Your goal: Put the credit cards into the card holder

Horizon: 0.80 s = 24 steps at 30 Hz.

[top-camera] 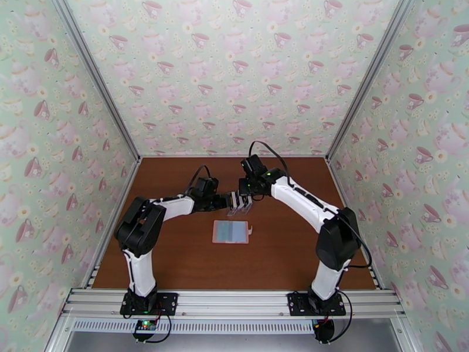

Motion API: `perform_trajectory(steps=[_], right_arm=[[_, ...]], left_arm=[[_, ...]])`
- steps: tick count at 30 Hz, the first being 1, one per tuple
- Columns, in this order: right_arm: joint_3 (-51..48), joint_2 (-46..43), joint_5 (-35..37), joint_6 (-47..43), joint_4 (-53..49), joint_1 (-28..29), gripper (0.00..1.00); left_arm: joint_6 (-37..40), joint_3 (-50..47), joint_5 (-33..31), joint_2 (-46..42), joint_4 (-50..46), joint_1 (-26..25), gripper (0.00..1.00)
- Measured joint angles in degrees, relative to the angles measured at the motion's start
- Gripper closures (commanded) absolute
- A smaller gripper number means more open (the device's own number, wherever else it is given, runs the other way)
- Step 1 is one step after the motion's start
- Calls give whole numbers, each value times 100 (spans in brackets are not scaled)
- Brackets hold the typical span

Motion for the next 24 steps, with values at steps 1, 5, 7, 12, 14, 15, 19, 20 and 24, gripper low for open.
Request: perform_trajectory(steps=[1,5,7,12,14,15,19,20,24], right_arm=[[-79,-81,0,24,2,15,100],[-452,-466,-2,138,55,105,100],[-634,-671,-4,205,81,170,100],[-1082,-1182,-50,389,232,258,100],[-1252,-1349,-85,455,310,286,100],[-1349,-1432,-105,487,356,293,100],[-1729,-1711,-192,651,570,352,100],[-1858,-1788,-234,704,664,363,100],[-2341,-2020,-385,944,1045,490,100]], left_arm=[[0,-33,-2,-35,13,0,28],[7,-138,-24,-247,9,0,28],[28,-153,-96,-374,-17,0,29],[170,-164,-326,-813,-208,-2,29],[229,-221,-420,-1008,-280,-17,29],[267,-275,-476,-1126,-350,-44,29],[402,-629,-754,-1615,-579,-170,29],[420,-769,-809,-1755,-636,-225,29],[487,-1283,-973,-2162,-876,-372,29]])
